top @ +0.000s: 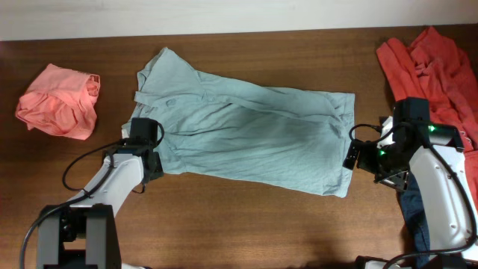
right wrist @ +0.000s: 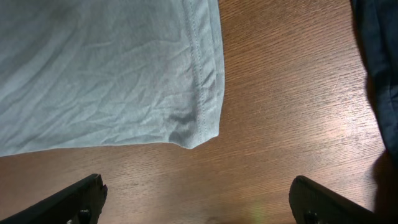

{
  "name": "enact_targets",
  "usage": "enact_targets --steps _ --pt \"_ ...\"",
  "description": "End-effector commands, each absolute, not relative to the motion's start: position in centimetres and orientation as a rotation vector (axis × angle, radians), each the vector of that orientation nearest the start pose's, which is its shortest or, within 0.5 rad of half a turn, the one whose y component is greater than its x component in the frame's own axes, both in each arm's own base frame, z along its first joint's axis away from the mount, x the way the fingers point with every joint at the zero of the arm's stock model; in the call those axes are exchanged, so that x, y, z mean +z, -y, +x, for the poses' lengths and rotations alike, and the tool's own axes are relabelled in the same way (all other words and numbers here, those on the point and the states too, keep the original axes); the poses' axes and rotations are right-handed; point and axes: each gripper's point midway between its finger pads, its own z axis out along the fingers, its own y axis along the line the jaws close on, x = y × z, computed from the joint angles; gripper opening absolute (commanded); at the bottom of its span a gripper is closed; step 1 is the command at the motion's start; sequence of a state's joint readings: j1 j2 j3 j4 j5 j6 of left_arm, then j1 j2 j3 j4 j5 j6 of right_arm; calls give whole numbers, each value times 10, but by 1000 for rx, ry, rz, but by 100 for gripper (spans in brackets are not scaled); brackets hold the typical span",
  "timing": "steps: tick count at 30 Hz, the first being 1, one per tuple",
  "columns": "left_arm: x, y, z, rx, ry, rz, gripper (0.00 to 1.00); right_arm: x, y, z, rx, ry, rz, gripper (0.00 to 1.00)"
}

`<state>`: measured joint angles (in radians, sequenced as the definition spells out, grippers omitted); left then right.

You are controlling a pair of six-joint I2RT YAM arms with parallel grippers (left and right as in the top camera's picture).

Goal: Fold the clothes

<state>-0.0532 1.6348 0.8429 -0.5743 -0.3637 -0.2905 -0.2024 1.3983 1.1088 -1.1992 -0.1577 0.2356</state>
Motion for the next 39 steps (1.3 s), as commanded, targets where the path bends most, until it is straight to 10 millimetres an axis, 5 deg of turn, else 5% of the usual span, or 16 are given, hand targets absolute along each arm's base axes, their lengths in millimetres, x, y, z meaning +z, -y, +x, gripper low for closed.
enact_targets --steps 1,9,22,23,24,26,29,32,39 --pt "18 -46 308 458 -2782 -381 35 117 25 246 225 -2989 654 99" --pt "20 -58 315 555 -2729 -395 35 117 26 247 225 -2985 653 99" --pt "-12 -58 311 581 -2799 -381 44 117 25 247 225 -2993 626 99" --pt "-11 -57 312 579 -2795 -382 40 117 25 247 225 -2993 626 99" --pt "-11 -57 313 578 -2793 -382 19 117 25 247 225 -2993 626 99" --pt "-11 -57 312 577 -2794 -383 1 117 25 247 225 -2993 626 99" --pt "-12 -49 311 514 -2831 -374 1 117 25 246 226 -2994 626 99" --pt "2 -45 313 486 -2870 -368 1 117 25 247 231 -2993 625 99" --pt "116 -30 367 318 -2709 -379 1 117 23 241 239 -3015 633 100"
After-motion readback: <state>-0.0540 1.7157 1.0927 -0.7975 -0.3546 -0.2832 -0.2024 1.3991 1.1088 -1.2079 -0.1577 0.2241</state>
